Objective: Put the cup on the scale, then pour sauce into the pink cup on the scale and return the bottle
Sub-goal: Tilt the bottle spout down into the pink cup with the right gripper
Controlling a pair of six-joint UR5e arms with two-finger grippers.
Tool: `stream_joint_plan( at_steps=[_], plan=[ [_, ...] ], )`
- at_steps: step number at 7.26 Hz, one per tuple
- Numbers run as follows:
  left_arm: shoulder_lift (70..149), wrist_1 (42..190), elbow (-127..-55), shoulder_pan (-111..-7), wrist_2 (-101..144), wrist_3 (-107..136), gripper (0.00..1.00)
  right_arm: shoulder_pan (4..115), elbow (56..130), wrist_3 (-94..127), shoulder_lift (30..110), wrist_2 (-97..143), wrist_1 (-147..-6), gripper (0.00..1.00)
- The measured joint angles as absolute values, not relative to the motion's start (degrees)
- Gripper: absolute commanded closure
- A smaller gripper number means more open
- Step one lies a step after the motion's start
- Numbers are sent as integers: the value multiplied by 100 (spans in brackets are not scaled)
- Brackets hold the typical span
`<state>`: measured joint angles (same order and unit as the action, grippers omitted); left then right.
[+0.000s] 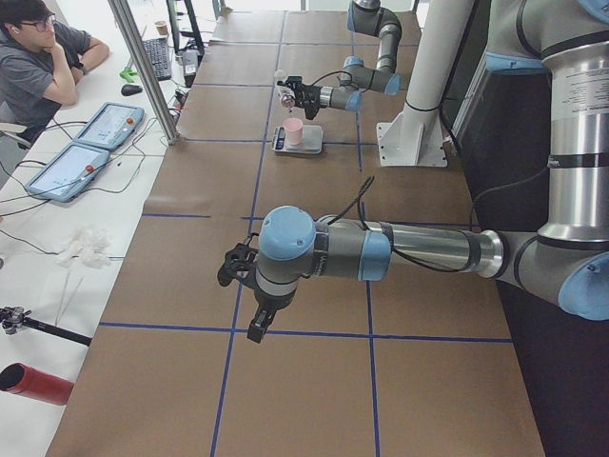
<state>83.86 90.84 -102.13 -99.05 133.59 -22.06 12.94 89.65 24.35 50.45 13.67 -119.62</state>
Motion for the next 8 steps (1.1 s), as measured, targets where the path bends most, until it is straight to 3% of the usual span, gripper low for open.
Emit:
stream_joint_plan(
  at_steps=[8],
  plan=[
    [8392,9105,-10221,-9906,13359,-2206,0,1294,9204,2529,5090,1452,-11514,100]
  ],
)
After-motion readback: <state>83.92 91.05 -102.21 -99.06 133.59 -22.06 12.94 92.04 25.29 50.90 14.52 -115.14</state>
